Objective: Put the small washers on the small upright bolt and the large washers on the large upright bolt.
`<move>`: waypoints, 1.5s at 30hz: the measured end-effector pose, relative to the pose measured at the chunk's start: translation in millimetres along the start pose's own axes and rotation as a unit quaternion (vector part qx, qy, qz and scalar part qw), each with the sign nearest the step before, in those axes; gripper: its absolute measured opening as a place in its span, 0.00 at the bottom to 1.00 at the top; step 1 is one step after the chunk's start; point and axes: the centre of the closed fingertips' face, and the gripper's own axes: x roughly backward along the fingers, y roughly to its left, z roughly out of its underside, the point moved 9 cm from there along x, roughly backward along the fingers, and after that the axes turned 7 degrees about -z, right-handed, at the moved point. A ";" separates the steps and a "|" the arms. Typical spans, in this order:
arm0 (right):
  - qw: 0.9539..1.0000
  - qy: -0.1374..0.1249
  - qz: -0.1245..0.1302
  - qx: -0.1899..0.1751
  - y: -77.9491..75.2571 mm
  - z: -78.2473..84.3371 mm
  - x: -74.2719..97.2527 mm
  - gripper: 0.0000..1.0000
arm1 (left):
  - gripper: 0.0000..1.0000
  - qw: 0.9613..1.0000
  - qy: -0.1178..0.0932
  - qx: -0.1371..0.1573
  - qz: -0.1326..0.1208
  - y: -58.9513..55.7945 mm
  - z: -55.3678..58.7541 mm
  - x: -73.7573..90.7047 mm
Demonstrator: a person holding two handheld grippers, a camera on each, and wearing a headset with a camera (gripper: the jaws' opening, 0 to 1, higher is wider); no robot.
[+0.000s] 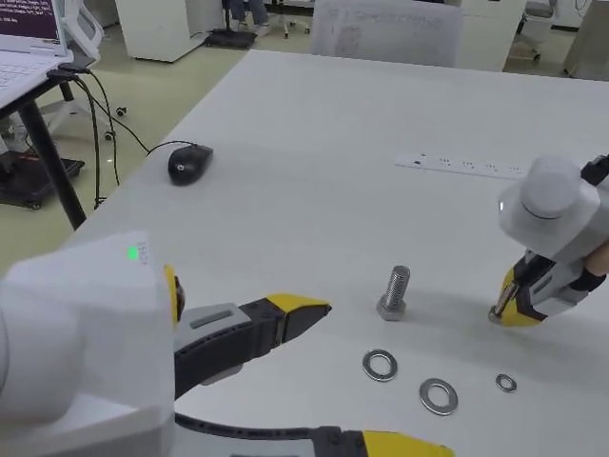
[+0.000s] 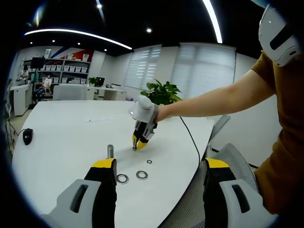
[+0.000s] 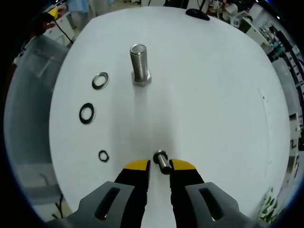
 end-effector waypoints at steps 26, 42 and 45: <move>1.000 -0.006 0.008 -0.006 17.7 9.3 15.8 0.18 | 0.74 1.000 -0.002 -0.011 0.002 -6.7 -3.7 3.2; 1.000 -0.019 -0.004 -0.007 48.7 19.4 13.1 0.19 | 0.74 1.000 -0.005 -0.017 0.002 -8.1 -6.4 3.0; 1.000 -0.020 -0.011 -0.004 55.8 20.6 9.1 0.19 | 0.74 1.000 -0.005 -0.018 0.002 -8.1 -6.7 2.8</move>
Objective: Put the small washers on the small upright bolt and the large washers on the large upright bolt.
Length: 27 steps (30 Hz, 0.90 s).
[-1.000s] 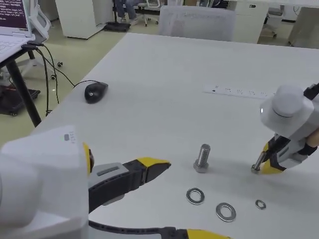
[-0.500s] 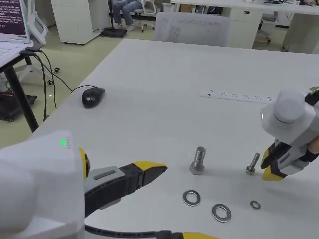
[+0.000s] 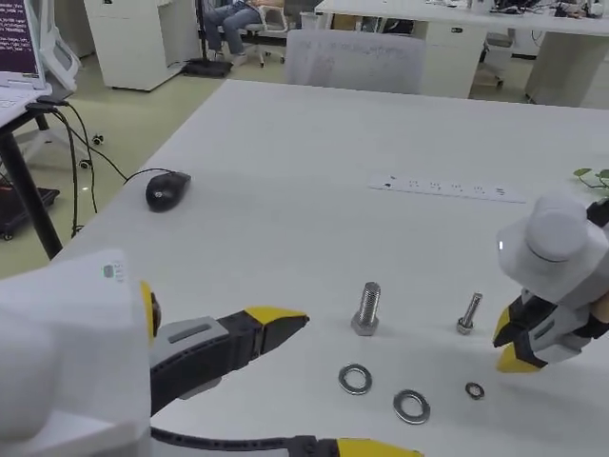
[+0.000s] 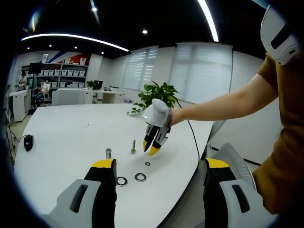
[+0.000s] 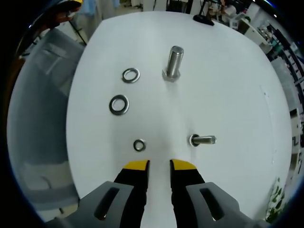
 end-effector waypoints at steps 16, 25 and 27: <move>1.000 -0.003 -0.021 0.020 9.2 -7.9 -17.7 0.20 | 0.74 1.000 0.003 0.005 -0.014 -2.0 4.5 4.6; 0.999 0.004 -0.029 0.034 12.0 -11.8 -23.4 0.21 | 0.74 1.000 -0.001 0.008 -0.023 -2.1 3.9 7.5; 0.999 0.004 -0.029 0.036 11.4 -12.4 -23.5 0.21 | 0.74 1.000 -0.002 0.006 -0.025 -2.3 3.3 7.7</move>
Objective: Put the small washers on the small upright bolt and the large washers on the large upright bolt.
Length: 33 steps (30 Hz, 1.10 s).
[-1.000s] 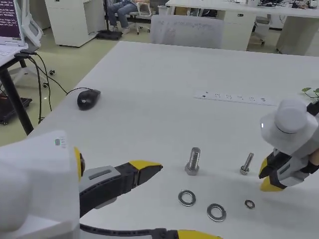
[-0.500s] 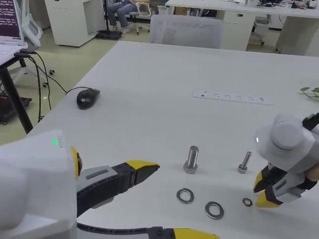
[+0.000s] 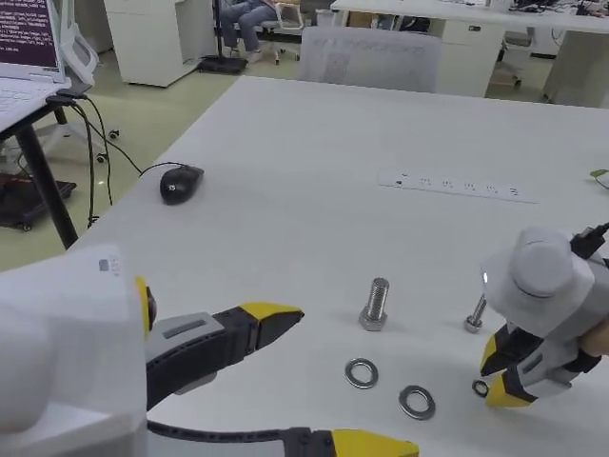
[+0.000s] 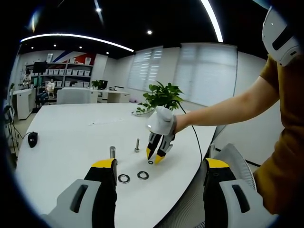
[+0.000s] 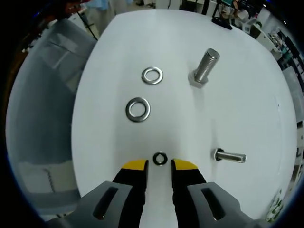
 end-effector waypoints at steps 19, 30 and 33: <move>1.000 0.008 -0.002 0.017 2.5 -2.8 -2.8 0.20 | 0.74 1.000 -0.005 0.002 -0.002 -1.4 -3.7 -1.3; 0.999 0.020 0.003 0.033 1.0 -4.4 -3.1 0.13 | 0.74 1.000 -0.008 0.002 -0.004 -2.3 -5.2 -1.0; 0.999 0.027 0.002 0.036 0.9 -5.9 -3.3 0.12 | 0.74 1.000 -0.006 0.002 -0.004 -3.0 -4.5 -1.4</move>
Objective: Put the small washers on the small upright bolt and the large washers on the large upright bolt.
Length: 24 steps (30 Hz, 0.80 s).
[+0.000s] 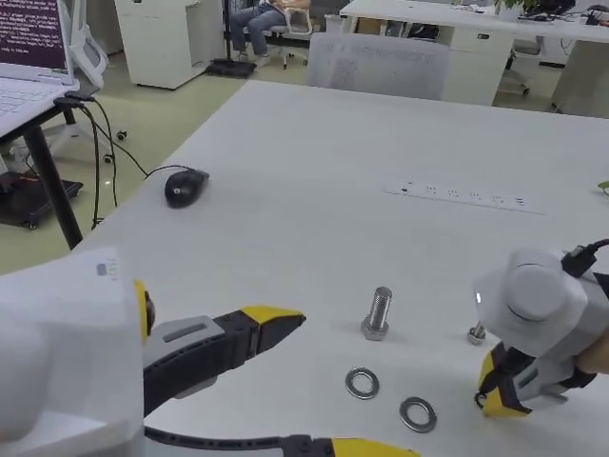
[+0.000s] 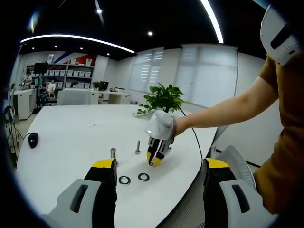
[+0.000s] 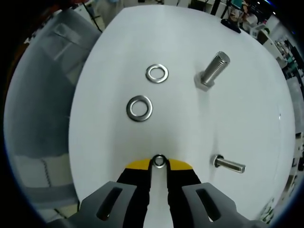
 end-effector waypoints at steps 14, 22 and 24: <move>0.999 -0.017 -0.005 -0.031 -3.2 1.1 12.7 0.12 | 0.73 1.000 0.002 -0.001 0.001 -0.4 0.3 -1.0; 0.999 -0.022 0.005 -0.039 -8.1 6.7 25.3 0.12 | 0.73 1.000 0.003 0.001 0.006 -2.3 2.5 -3.0; 0.999 -0.020 0.008 -0.041 -9.7 7.6 27.8 0.12 | 0.73 1.000 0.005 0.001 0.006 -2.1 3.9 -3.6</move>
